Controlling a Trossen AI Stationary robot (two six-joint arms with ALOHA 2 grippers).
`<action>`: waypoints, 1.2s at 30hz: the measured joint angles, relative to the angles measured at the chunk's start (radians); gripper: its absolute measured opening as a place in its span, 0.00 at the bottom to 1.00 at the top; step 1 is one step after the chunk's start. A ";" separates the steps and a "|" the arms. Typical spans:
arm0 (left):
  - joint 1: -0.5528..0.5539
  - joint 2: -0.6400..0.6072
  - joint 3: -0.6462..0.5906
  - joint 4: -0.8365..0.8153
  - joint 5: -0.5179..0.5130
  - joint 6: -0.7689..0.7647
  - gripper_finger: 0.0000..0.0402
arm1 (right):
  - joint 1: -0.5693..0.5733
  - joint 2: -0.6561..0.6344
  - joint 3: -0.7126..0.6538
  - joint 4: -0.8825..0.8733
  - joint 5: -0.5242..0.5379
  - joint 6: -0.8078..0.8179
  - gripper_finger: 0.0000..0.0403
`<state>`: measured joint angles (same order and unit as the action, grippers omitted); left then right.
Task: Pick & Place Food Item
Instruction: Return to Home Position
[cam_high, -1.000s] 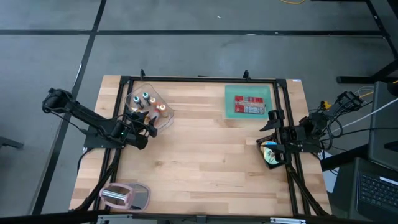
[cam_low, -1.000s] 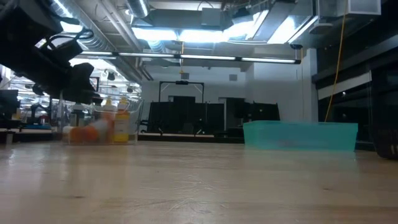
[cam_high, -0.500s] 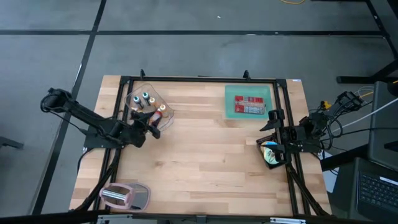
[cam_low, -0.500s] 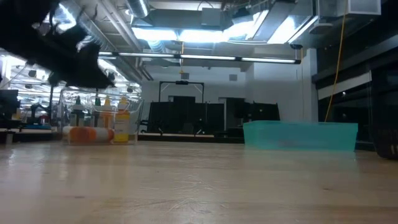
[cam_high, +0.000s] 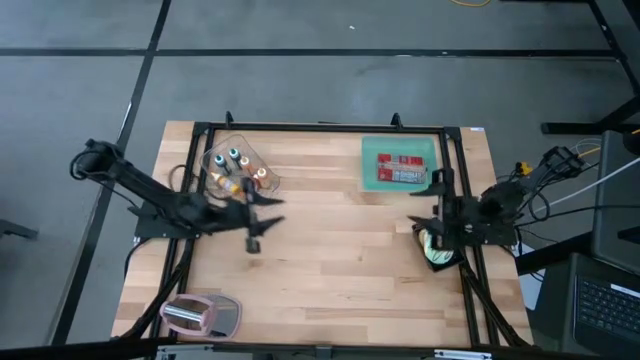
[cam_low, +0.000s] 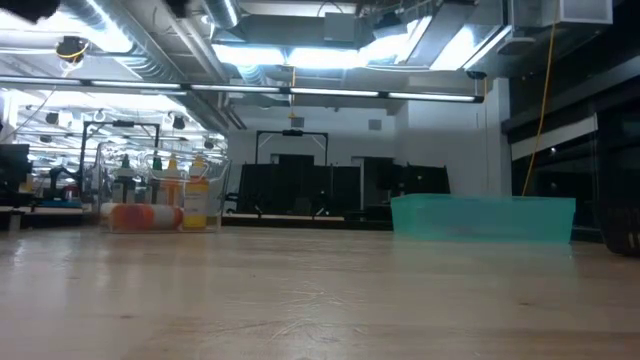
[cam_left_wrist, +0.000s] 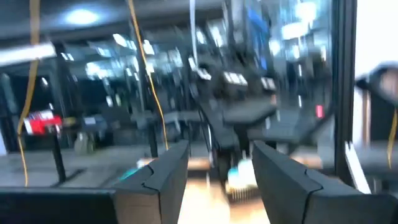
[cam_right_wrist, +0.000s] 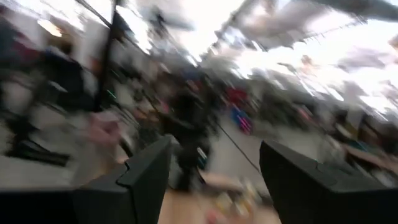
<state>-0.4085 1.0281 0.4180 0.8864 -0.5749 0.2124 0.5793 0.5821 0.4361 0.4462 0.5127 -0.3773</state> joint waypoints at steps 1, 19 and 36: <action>0.009 0.041 0.040 -0.054 0.011 -0.013 0.42 | 0.000 0.012 0.014 -0.036 0.054 0.013 0.60; 0.068 0.025 0.166 -0.350 0.154 -0.051 0.35 | 0.215 -0.309 0.124 -0.713 -0.014 0.275 0.54; 0.037 -0.316 0.023 -0.481 -0.071 -0.333 0.35 | 0.246 -0.582 0.125 -0.809 -0.191 0.357 0.53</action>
<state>-0.3711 0.7120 0.4408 0.4053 -0.6460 -0.1211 0.8257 -0.0002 0.5613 -0.3632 0.3214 -0.0200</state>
